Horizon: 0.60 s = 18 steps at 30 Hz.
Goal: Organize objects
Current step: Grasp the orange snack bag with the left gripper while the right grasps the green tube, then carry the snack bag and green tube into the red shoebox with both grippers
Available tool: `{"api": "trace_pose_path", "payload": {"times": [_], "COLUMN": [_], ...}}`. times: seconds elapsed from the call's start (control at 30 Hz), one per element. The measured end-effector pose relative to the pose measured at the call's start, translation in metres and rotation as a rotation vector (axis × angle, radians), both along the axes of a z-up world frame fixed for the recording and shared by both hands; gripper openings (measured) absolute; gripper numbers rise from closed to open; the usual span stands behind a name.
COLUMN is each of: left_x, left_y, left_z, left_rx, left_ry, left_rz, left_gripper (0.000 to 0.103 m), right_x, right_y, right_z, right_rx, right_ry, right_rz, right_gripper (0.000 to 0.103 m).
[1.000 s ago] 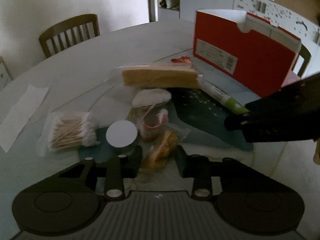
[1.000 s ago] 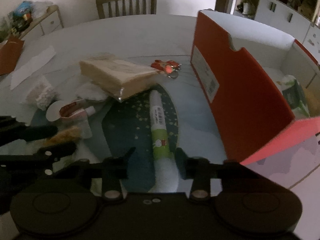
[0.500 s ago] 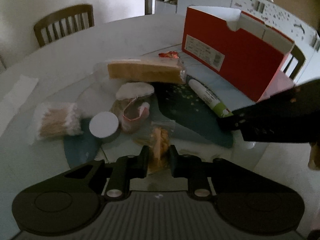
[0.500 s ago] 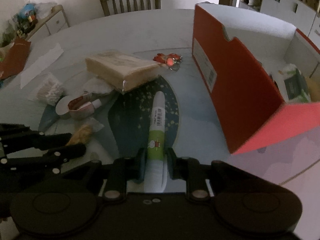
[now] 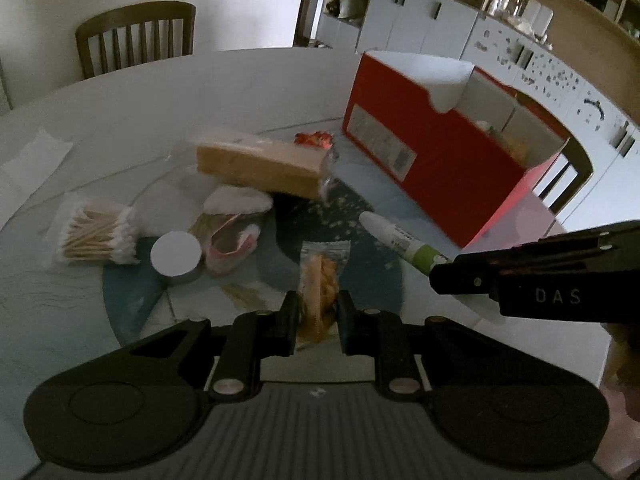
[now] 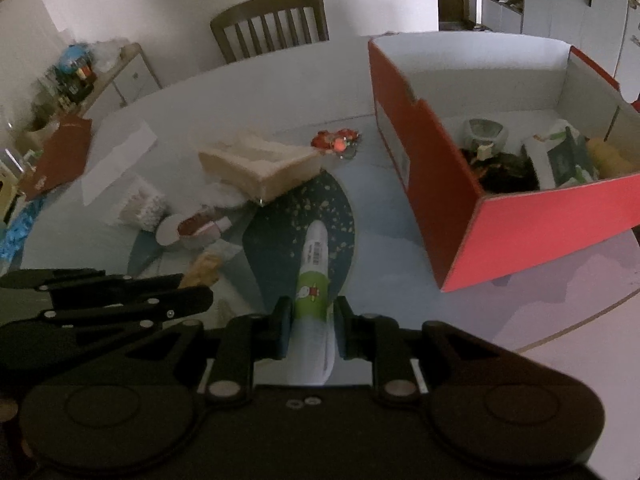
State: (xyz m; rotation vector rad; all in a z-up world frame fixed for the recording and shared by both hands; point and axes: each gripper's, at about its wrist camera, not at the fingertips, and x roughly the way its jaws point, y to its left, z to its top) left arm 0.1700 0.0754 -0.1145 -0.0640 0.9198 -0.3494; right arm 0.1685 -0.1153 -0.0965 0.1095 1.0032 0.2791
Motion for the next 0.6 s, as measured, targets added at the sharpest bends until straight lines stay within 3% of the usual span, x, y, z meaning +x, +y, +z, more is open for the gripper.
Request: {"api": "trace_pose_path", "payload": {"times": [0.6], "left_x": [-0.001], "left_y": [-0.042], "left_z": [0.059], "left_rx": [-0.04], "left_ry": [-0.103], "left_rz": [0.021], "left_gripper": [0.018], "right_x": [-0.003], "right_y": [-0.053], "right_z": [0.059], "right_rx": [0.088], "right_ry": [-0.154], "right_rz": [-0.022], "right_gripper": [0.021]}}
